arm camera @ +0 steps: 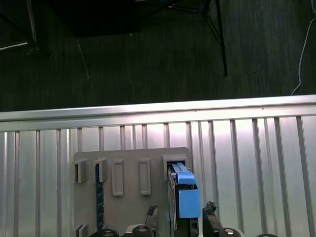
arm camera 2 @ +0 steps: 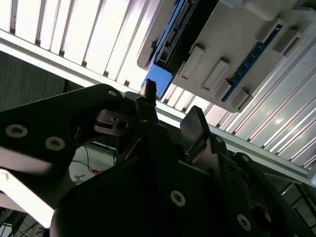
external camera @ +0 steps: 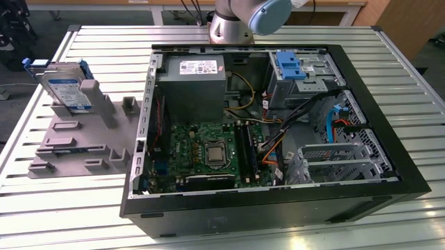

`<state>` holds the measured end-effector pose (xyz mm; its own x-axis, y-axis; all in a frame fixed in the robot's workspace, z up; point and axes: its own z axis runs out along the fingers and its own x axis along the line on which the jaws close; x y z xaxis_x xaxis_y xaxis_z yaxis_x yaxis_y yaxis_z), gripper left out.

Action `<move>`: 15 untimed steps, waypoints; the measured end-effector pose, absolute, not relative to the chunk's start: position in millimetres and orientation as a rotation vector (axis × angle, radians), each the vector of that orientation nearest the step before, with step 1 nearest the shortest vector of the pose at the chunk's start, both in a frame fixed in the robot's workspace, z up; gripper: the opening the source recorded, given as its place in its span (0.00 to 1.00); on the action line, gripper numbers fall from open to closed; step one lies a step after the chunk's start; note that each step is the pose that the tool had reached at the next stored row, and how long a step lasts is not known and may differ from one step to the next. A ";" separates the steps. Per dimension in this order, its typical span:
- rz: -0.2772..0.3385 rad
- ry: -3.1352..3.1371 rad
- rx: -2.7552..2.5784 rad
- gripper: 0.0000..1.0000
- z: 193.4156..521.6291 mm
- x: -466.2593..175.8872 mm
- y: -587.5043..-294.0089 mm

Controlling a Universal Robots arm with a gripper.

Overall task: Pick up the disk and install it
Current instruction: 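Pick up the disk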

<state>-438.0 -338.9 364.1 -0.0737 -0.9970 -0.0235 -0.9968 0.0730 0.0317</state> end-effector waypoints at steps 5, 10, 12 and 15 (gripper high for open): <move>-0.062 -2.298 2.135 0.47 364.0 -438.0 -338.9; -0.062 -2.298 2.135 0.47 363.9 -438.0 -338.9; -0.062 -2.298 2.135 0.47 363.8 -438.0 -338.9; -0.061 -2.298 2.135 0.47 363.8 -438.0 -338.9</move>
<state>-438.0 -338.9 363.8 -0.0737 -0.9970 -0.0229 -0.9968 0.0730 0.0318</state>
